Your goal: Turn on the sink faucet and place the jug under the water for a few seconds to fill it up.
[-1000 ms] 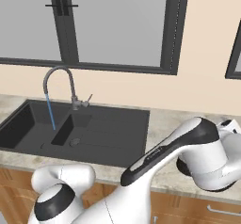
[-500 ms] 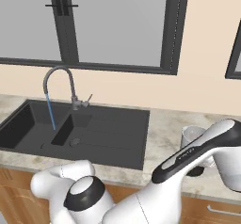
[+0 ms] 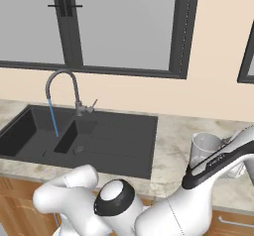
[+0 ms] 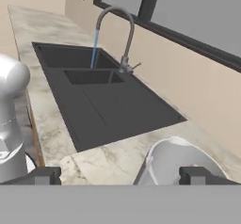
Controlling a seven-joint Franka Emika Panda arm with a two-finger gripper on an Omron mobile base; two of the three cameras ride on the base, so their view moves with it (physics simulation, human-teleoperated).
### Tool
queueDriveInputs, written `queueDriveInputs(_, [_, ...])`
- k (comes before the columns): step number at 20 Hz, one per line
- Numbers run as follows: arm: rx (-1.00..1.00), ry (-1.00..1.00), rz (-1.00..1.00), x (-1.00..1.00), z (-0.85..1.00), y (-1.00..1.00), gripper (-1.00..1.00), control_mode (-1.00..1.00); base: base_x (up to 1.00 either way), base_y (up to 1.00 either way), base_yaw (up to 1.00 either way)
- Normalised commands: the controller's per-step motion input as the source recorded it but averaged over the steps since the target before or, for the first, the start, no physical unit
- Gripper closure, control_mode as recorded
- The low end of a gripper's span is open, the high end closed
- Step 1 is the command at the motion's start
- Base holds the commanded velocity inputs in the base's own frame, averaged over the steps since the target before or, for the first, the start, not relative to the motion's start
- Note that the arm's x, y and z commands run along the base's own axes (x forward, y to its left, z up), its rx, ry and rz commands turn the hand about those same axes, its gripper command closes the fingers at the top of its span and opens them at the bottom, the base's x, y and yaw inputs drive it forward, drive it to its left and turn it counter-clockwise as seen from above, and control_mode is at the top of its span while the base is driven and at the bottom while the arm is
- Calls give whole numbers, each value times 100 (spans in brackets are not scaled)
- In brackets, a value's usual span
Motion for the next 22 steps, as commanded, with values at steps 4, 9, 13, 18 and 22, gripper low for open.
queueDriveInputs(4, [0,0,6,21,-19,0,-100,-100,0,0,0])
queueDriveInputs(9, [0,0,0,26,-20,-2,-100,-100,0,0,0])
queueDriveInputs(13, [3,0,0,24,-27,-10,-100,-100,0,0,0])
queueDriveInputs(18, [3,0,0,17,-20,-14,-100,-100,0,0,0])
queueDriveInputs(22, [4,0,0,16,-6,-26,-100,-100,0,0,0])
